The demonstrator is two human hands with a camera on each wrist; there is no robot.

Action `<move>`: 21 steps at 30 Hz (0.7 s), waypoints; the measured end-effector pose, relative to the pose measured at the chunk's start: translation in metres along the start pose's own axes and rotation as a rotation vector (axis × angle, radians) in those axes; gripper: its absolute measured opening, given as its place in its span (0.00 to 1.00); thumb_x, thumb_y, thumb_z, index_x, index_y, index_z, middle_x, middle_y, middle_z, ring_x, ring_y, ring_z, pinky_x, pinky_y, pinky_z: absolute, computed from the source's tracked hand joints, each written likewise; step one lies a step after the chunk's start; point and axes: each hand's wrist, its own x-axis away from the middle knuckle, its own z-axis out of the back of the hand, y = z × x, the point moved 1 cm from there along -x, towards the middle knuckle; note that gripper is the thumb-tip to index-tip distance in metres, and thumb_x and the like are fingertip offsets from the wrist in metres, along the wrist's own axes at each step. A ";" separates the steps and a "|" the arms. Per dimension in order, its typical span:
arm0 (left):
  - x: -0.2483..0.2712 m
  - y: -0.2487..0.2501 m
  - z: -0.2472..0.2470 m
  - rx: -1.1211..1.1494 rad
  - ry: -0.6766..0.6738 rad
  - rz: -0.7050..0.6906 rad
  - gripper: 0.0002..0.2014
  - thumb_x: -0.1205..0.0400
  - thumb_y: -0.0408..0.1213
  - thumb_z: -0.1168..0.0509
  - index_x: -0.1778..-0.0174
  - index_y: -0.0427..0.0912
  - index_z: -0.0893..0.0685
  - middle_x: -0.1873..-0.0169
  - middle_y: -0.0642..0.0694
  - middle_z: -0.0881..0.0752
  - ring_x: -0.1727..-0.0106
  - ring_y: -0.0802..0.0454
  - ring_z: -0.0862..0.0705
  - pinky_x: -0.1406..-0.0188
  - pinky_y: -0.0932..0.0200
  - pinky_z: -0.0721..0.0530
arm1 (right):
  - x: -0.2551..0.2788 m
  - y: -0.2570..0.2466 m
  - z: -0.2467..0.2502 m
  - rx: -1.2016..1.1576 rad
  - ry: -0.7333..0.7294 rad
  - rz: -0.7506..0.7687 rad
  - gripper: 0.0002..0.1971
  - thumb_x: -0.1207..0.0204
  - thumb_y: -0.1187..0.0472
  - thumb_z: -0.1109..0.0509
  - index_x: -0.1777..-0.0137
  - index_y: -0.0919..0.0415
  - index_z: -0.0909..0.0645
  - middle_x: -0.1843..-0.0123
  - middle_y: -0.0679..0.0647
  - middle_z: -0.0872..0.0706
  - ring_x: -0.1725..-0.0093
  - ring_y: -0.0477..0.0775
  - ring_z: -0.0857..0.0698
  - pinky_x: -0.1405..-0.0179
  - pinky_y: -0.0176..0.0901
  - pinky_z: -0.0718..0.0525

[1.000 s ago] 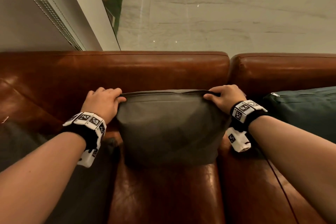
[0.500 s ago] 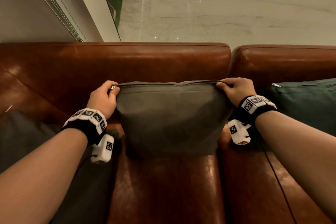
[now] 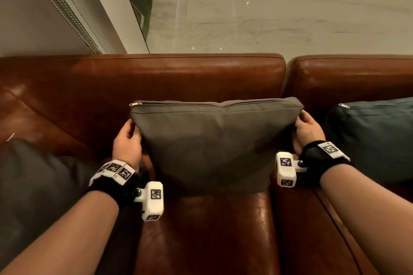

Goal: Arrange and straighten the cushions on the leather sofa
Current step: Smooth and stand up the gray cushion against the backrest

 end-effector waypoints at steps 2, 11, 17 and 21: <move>-0.002 0.007 -0.007 0.034 0.043 0.026 0.14 0.22 0.49 0.34 0.41 0.57 0.13 0.44 0.48 0.10 0.40 0.46 0.13 0.35 0.41 0.17 | 0.001 0.000 -0.002 -0.006 0.030 -0.009 0.09 0.23 0.58 0.26 0.45 0.45 0.14 0.40 0.59 0.11 0.37 0.60 0.13 0.35 0.57 0.17; -0.018 0.021 0.008 0.087 0.236 0.127 0.15 0.20 0.35 0.32 0.36 0.46 0.13 0.49 0.47 0.11 0.48 0.50 0.14 0.40 0.52 0.16 | -0.007 -0.018 0.006 0.250 0.284 0.064 0.12 0.29 0.58 0.20 0.46 0.55 0.10 0.56 0.47 0.10 0.46 0.52 0.11 0.36 0.50 0.15; -0.008 0.022 0.001 0.076 0.234 0.004 0.13 0.19 0.46 0.32 0.39 0.51 0.13 0.44 0.46 0.11 0.43 0.48 0.13 0.35 0.45 0.17 | -0.003 -0.006 -0.009 -0.070 0.214 -0.054 0.10 0.28 0.49 0.21 0.50 0.49 0.11 0.44 0.57 0.09 0.42 0.59 0.12 0.37 0.59 0.15; -0.009 0.014 -0.004 0.121 0.158 0.030 0.13 0.27 0.60 0.33 0.49 0.65 0.14 0.46 0.46 0.10 0.43 0.43 0.12 0.39 0.35 0.15 | -0.011 0.004 -0.001 -0.036 0.164 -0.024 0.25 0.45 0.33 0.21 0.52 0.46 0.10 0.45 0.55 0.09 0.41 0.58 0.12 0.37 0.62 0.16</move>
